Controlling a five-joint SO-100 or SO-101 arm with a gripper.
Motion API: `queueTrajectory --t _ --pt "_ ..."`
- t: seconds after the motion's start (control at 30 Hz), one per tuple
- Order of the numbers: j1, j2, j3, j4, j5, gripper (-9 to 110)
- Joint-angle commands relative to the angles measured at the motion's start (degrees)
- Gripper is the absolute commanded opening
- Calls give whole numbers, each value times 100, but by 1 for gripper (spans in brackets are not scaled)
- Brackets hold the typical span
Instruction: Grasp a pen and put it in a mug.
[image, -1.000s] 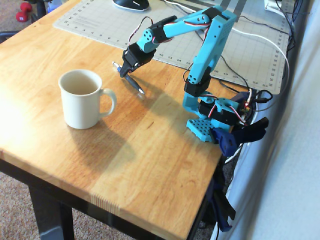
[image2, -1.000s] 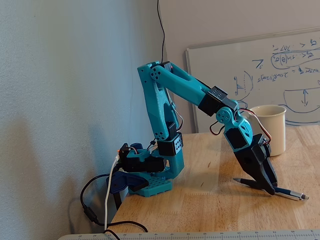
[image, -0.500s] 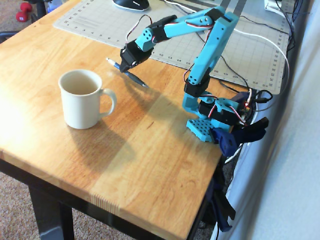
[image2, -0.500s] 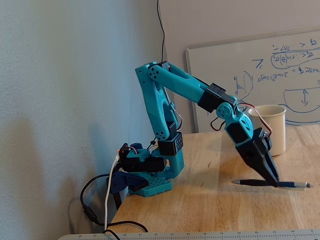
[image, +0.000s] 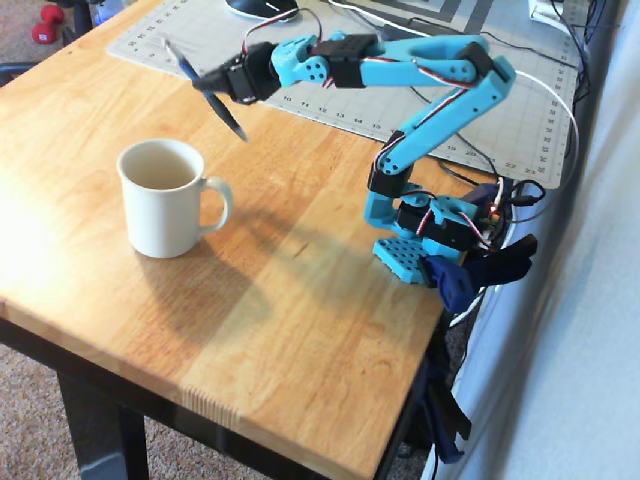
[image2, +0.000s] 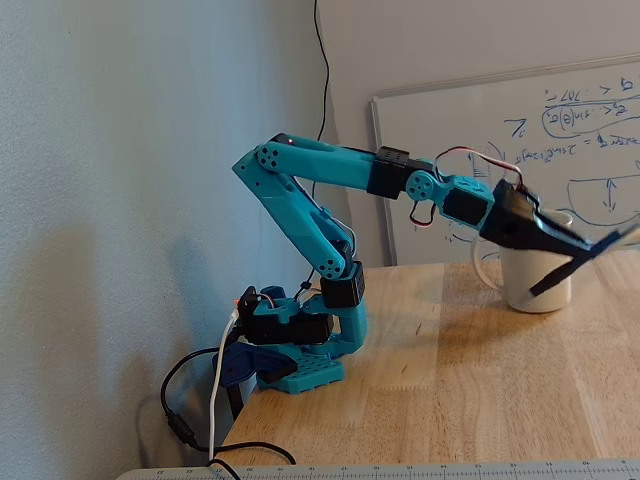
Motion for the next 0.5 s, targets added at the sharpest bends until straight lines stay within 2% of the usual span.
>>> queueTrajectory --t 0.0,0.23,0.47 --pt "-158 615 149 -1362 -53 2" --pt "-659 826 378 -2786 -62 2" --pt "-1749 1099 378 -3067 -62 2"
